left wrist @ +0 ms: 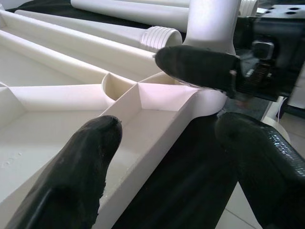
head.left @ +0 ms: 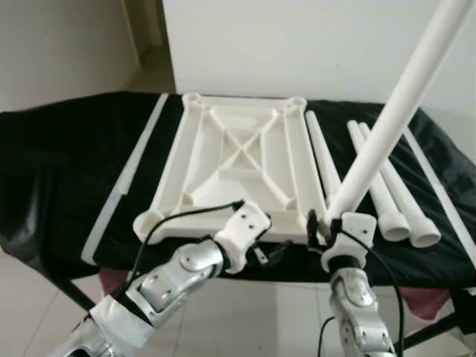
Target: Building children table
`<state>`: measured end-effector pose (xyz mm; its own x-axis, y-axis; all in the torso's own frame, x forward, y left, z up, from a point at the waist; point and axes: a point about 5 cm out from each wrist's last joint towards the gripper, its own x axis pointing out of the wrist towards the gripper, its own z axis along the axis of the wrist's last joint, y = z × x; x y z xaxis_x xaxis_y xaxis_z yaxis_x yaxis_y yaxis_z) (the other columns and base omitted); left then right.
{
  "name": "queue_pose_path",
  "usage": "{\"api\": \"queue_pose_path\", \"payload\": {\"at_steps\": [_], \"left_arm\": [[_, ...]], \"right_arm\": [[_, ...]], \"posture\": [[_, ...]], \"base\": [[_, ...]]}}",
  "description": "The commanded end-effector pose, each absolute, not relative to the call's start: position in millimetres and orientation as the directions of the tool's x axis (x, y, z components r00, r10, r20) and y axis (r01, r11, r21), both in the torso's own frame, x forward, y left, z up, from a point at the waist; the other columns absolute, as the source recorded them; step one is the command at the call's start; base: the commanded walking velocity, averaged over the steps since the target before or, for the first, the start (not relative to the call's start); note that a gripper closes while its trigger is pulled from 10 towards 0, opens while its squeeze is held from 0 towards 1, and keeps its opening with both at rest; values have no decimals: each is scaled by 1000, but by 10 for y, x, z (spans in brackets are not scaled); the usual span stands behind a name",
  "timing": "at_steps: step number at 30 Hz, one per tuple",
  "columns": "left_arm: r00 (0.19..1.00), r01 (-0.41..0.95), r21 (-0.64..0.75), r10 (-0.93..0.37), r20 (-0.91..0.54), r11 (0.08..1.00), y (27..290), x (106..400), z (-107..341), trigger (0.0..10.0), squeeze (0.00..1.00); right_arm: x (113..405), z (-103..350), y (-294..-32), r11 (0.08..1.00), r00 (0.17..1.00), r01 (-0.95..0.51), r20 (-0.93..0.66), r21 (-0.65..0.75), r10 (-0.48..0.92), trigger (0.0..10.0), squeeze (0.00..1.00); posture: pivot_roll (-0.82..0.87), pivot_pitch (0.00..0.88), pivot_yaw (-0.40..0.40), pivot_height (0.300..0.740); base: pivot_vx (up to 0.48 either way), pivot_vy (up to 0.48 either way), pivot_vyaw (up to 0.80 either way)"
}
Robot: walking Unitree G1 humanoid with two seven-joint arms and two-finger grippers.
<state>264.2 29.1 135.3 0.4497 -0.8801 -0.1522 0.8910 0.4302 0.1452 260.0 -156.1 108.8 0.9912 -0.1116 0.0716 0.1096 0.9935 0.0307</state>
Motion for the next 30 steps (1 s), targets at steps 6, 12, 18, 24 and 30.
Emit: {"api": "queue_pose_path", "payload": {"at_steps": [6,12,18,24,30], "left_arm": [[210,975,118,-958,-194,189,335,2594,1361,10000,0],[393,915,184,-893,-218,358,510,2964,1406,10000,0],[577,813,271,-777,-251,516,732,3276,1415,10000,0],[634,756,432,-715,-294,492,870,3373,1409,10000,0],[614,752,556,-685,-393,355,953,3372,1315,10000,0]], "right_arm": [[2407,1058,-1560,998,994,58,91,12,-59,10000,0],[2304,1022,-1514,1000,997,14,72,10,-15,10000,0],[2196,949,-1559,1000,999,-7,31,-3,7,10000,0],[2194,941,-1605,999,999,34,16,14,-34,10000,0],[2233,961,-1548,999,999,36,20,23,-36,10000,0]], "posture": [[-13,26,-3,740],[-22,27,5,740],[-29,28,18,740],[-35,33,17,740],[-36,33,20,740]], "base": [[0,0,0],[0,0,0],[0,0,0],[0,0,0],[0,0,0]]}}
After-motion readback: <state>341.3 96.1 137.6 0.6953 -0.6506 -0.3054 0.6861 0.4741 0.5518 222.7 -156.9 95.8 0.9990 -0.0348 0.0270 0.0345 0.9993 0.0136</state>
